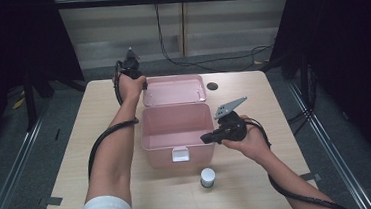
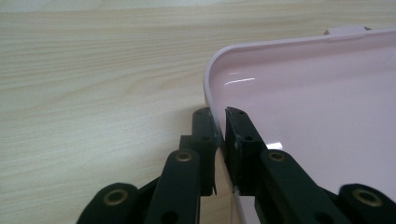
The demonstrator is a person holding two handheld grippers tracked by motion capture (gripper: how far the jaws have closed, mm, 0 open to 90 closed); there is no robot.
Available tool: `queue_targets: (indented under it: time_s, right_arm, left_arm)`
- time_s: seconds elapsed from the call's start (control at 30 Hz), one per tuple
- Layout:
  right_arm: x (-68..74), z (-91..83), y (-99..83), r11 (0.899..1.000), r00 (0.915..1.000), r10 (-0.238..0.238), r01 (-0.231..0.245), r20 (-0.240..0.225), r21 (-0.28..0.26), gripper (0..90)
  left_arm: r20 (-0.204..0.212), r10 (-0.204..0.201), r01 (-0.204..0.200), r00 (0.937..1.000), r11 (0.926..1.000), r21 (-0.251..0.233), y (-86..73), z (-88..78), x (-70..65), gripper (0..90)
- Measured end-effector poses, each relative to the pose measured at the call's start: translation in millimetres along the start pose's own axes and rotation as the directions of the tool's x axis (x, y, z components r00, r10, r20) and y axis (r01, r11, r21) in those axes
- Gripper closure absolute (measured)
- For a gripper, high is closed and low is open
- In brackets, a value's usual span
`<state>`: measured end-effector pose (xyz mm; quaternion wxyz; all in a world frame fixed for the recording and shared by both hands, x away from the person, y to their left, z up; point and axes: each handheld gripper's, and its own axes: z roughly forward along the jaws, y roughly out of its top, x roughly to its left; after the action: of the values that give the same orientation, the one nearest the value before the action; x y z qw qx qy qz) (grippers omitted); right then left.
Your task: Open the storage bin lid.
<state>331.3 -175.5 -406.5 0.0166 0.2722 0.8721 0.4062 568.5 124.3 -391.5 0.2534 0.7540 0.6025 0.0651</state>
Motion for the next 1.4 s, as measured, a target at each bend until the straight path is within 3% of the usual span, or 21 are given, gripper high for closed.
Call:
queue_targets:
  time_s: [0.57, 1.07, 1.4]
  right_arm:
    - [1.4, -0.3, -0.5, 1.0, 1.0, 0.003, -0.003, -0.001, -0.001, 90.0]
    - [1.7, -0.1, -0.4, 1.0, 1.0, 0.002, -0.002, 0.001, -0.002, 90.0]
    - [1.8, 0.1, 1.5, 1.0, 0.9998, -0.003, 0.003, 0.018, 0.009, 90.0]
  left_arm:
    - [0.011, 0.002, -0.002, 0.9999, 1.0, 0.003, -2.1, 0.8, 0.3, 81.4]
    - [-0.001, -0.008, 0.008, 1.0, 0.9999, -0.011, -4.4, -6.1, 2.4, 64.3]
    - [0.007, 0.017, -0.017, 0.9998, 0.9993, -0.035, -10.2, -22.8, 2.0, 49.2]
